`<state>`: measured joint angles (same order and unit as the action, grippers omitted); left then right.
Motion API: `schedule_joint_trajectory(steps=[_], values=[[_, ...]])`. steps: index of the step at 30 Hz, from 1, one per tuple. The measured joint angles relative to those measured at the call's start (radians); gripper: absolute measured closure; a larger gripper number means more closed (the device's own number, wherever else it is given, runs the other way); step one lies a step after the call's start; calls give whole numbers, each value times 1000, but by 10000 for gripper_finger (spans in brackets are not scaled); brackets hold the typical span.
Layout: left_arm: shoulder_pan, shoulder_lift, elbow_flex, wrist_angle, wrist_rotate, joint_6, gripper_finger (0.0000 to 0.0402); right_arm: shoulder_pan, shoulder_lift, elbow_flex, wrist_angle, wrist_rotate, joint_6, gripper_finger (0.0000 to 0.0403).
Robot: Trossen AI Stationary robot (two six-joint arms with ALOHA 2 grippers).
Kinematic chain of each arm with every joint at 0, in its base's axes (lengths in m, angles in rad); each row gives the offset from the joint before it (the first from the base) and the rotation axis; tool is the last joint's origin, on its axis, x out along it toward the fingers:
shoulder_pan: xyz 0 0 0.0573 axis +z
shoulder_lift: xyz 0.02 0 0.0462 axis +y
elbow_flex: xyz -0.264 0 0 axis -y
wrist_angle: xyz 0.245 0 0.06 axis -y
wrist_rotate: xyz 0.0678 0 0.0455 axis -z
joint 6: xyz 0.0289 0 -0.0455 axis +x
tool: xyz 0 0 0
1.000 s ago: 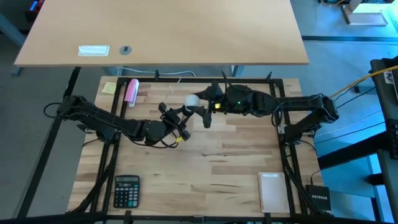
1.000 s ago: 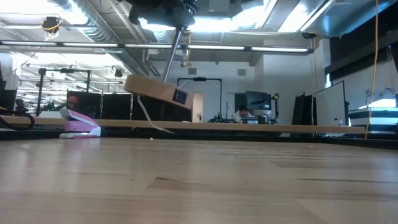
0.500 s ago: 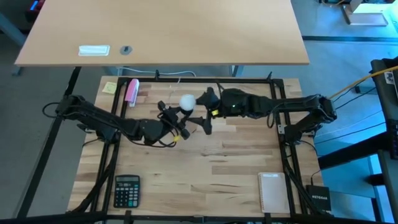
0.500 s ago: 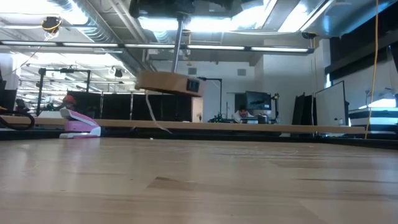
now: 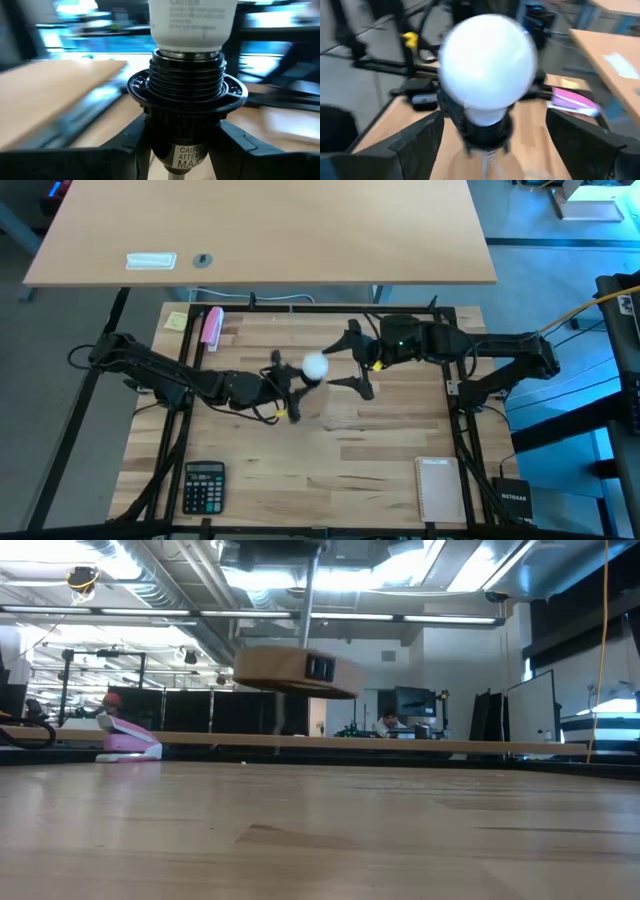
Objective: Screw lightbulb
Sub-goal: Insert the lightbulb into the lamp
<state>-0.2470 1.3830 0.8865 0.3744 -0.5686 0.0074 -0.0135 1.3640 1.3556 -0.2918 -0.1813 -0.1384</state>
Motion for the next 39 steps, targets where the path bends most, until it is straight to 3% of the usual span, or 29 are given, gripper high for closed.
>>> schedule_joint_trajectory(steps=[6, 15, 25, 31, 35, 39], values=[[5, 0, 0, 1, 307, -33, 264, -21, 10, 0, 12, -304, -56, 50], [57, 11, -2, 11, 452, -87, 264, -20, 41, 1, 182, -402, -80, 50], [67, 24, -2, 18, 458, -80, 264, -20, 91, 1, 238, -440, -103, 53], [67, 24, -2, 10, 458, -79, 264, -20, 91, 1, 235, -435, -106, 110], [65, 24, -3, 2, 422, -84, 264, -20, 89, 2, 200, -350, -106, 165], [56, 21, -5, -11, 294, -80, 264, -19, 84, 3, 170, -244, -103, 178]])
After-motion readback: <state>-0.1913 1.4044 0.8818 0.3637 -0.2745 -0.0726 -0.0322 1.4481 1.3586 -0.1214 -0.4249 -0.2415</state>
